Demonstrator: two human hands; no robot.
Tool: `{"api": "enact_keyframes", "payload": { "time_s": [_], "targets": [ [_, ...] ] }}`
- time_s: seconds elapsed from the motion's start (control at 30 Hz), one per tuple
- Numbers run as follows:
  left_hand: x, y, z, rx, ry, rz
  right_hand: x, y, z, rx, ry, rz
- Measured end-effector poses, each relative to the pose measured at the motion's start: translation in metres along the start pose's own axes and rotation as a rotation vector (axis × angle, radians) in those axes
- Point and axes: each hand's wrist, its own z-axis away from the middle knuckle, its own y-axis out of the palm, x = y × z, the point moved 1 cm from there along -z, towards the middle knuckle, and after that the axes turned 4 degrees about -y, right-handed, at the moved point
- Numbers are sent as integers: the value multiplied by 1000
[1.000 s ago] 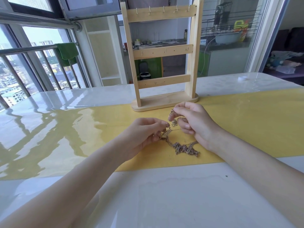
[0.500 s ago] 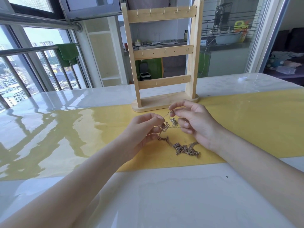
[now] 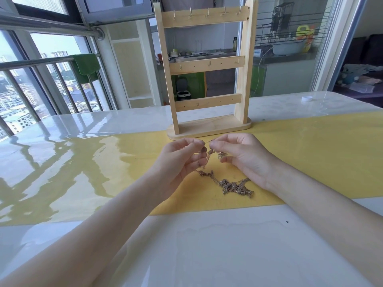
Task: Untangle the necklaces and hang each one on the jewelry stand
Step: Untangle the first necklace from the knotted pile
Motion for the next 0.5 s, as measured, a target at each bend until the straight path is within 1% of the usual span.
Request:
{"api": "enact_keyframes", "payload": {
  "time_s": [0.1,0.2,0.3,0.4,0.5],
  "targets": [
    [-1,-1,0,-18,-13,70,3,2,1,21,-1,-125],
    [-1,-3,0,-49,-42,139,5,5,3,60,-4,-154],
    [-1,-6,-2,-134,-45,189,8,4,3,41,25,-196],
    [0,-10,-4,-214,-30,110,11,-1,1,-7,69,-319],
    [1,-8,-2,-205,-16,-51,13,-4,-1,-27,100,-436]
  ]
}}
